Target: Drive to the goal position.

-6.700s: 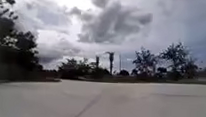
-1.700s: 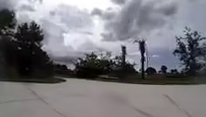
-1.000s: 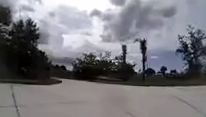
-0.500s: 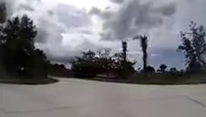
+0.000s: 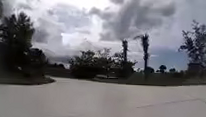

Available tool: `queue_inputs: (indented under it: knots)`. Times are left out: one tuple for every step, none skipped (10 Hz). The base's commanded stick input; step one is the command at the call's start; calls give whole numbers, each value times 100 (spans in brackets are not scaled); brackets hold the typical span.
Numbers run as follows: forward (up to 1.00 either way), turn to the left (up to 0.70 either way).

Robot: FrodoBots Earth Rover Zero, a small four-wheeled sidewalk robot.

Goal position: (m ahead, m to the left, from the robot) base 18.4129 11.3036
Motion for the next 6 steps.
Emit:
queue_inputs:
  knots:
    - [85,20]
    - [85,7]
    - [85,0]
    - [85,13]
    - [85,28]
    - [85,32]
